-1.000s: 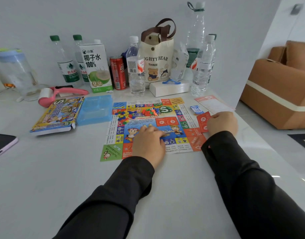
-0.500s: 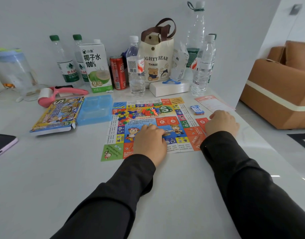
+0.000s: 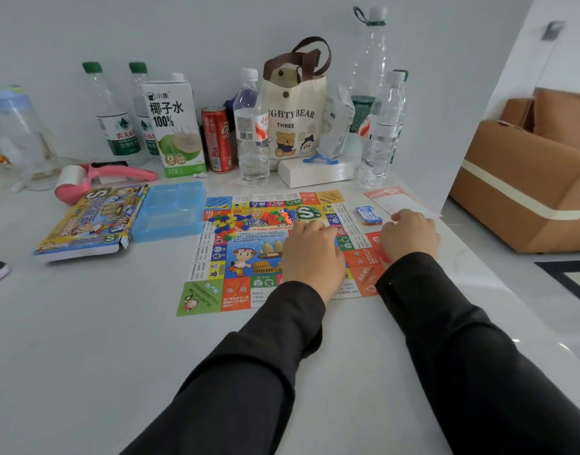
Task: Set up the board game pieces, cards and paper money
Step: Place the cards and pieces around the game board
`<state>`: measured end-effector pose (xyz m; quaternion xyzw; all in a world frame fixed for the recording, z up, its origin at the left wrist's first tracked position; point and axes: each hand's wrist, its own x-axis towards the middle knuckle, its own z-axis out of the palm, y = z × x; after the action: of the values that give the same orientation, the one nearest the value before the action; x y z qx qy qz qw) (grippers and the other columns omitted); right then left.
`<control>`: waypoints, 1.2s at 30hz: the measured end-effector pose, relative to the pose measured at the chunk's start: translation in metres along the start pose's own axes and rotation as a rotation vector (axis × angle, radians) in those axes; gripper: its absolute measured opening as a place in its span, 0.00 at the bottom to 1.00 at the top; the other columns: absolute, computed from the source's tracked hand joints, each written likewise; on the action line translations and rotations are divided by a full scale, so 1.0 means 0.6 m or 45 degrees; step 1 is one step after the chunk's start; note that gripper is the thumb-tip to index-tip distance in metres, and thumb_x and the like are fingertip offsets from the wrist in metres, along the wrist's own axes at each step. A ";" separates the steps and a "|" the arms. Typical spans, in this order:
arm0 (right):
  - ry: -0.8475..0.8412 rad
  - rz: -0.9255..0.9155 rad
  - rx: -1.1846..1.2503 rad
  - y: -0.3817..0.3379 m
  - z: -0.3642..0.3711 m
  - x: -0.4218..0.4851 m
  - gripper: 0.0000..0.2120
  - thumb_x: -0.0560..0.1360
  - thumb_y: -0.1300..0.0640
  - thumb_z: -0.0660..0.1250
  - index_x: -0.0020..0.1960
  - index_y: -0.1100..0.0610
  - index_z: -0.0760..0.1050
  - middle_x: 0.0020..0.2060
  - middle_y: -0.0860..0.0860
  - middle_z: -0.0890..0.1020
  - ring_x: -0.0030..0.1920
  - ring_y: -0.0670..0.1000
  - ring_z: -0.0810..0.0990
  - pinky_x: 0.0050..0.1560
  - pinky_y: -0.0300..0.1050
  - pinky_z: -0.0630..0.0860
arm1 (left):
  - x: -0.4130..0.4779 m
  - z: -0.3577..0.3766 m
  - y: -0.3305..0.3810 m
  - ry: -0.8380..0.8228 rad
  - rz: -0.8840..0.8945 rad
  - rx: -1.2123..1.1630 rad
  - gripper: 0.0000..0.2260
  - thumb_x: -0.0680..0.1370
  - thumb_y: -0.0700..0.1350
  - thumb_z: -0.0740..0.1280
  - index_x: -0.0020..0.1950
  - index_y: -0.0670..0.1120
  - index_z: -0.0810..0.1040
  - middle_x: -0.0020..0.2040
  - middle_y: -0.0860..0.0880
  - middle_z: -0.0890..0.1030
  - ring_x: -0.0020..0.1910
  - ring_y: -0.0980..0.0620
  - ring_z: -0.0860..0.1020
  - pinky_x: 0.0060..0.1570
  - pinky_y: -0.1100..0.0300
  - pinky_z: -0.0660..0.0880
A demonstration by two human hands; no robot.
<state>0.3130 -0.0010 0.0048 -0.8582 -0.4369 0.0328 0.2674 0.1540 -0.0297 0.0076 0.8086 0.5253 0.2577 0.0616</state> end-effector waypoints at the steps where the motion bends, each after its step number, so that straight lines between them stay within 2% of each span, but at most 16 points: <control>1: -0.018 0.010 0.027 0.002 0.001 0.006 0.17 0.77 0.56 0.58 0.65 0.56 0.71 0.61 0.56 0.75 0.62 0.56 0.71 0.64 0.53 0.68 | 0.004 0.005 0.002 0.001 -0.006 -0.010 0.16 0.79 0.45 0.57 0.66 0.45 0.72 0.62 0.49 0.74 0.63 0.48 0.66 0.59 0.55 0.67; 4: -0.089 0.028 0.052 0.003 -0.001 0.025 0.18 0.79 0.54 0.56 0.68 0.56 0.67 0.66 0.55 0.72 0.66 0.56 0.68 0.69 0.56 0.62 | 0.010 0.020 0.006 -0.024 -0.025 0.008 0.15 0.80 0.46 0.55 0.62 0.45 0.74 0.58 0.48 0.77 0.60 0.48 0.68 0.57 0.53 0.69; 7: -0.255 -0.004 -0.089 0.005 -0.008 0.039 0.20 0.80 0.52 0.52 0.71 0.56 0.63 0.70 0.55 0.67 0.71 0.56 0.62 0.72 0.59 0.52 | 0.010 0.028 0.004 -0.069 -0.040 0.048 0.15 0.81 0.48 0.53 0.60 0.45 0.75 0.56 0.49 0.77 0.58 0.48 0.70 0.55 0.53 0.69; 9: -0.330 -0.042 -0.266 0.007 -0.009 0.044 0.19 0.80 0.52 0.52 0.69 0.56 0.65 0.68 0.54 0.69 0.69 0.56 0.64 0.71 0.62 0.54 | 0.011 0.030 0.003 -0.069 -0.038 0.050 0.15 0.81 0.48 0.53 0.60 0.46 0.75 0.56 0.49 0.77 0.58 0.48 0.70 0.55 0.53 0.70; 13: -0.115 0.033 -0.229 0.010 -0.011 0.045 0.16 0.79 0.53 0.54 0.62 0.58 0.71 0.61 0.57 0.75 0.64 0.58 0.69 0.68 0.58 0.62 | 0.012 0.034 0.002 -0.062 -0.045 0.061 0.15 0.80 0.48 0.53 0.61 0.46 0.76 0.56 0.49 0.76 0.58 0.48 0.69 0.54 0.53 0.70; 16: 0.015 0.037 -0.275 0.017 -0.011 0.045 0.17 0.79 0.52 0.55 0.63 0.59 0.70 0.61 0.58 0.73 0.64 0.58 0.67 0.66 0.56 0.64 | 0.011 0.035 0.001 -0.074 -0.040 0.084 0.15 0.80 0.48 0.54 0.60 0.46 0.76 0.56 0.49 0.76 0.57 0.48 0.69 0.54 0.54 0.70; 19: 0.031 0.092 -0.273 0.026 -0.010 0.054 0.19 0.78 0.51 0.57 0.66 0.58 0.68 0.65 0.59 0.68 0.66 0.60 0.64 0.68 0.58 0.61 | 0.011 0.034 0.001 -0.061 -0.034 0.077 0.15 0.80 0.47 0.54 0.59 0.46 0.76 0.55 0.49 0.76 0.56 0.48 0.69 0.52 0.54 0.70; 24: -0.133 0.233 -0.225 0.040 -0.003 0.074 0.28 0.77 0.42 0.58 0.71 0.56 0.60 0.71 0.58 0.63 0.71 0.60 0.59 0.71 0.63 0.49 | 0.009 0.036 0.001 -0.058 -0.033 0.085 0.14 0.79 0.46 0.55 0.59 0.46 0.77 0.55 0.48 0.76 0.55 0.48 0.69 0.51 0.54 0.70; 27: -0.126 0.249 -0.176 0.042 -0.003 0.079 0.31 0.75 0.40 0.60 0.71 0.56 0.60 0.70 0.58 0.65 0.71 0.60 0.61 0.70 0.63 0.53 | 0.010 0.035 0.001 -0.061 -0.030 0.103 0.14 0.79 0.46 0.55 0.59 0.46 0.76 0.55 0.49 0.76 0.56 0.48 0.69 0.51 0.54 0.69; 31: -0.059 0.243 -0.047 0.047 -0.010 0.079 0.30 0.74 0.42 0.64 0.69 0.58 0.62 0.67 0.59 0.67 0.68 0.60 0.64 0.67 0.58 0.62 | 0.010 0.036 0.000 -0.059 -0.030 0.093 0.14 0.79 0.45 0.56 0.60 0.46 0.77 0.55 0.49 0.76 0.56 0.48 0.69 0.51 0.54 0.70; 36: -0.083 0.349 0.082 0.054 -0.021 0.084 0.34 0.71 0.41 0.68 0.69 0.57 0.61 0.66 0.59 0.67 0.67 0.60 0.65 0.66 0.56 0.63 | 0.008 0.034 0.003 -0.070 -0.031 0.110 0.14 0.79 0.45 0.56 0.61 0.46 0.76 0.56 0.48 0.76 0.56 0.48 0.69 0.53 0.53 0.71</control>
<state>0.3716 0.0168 0.0088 -0.8993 -0.3227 0.1110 0.2736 0.1667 -0.0226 -0.0073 0.8109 0.5437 0.2117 0.0442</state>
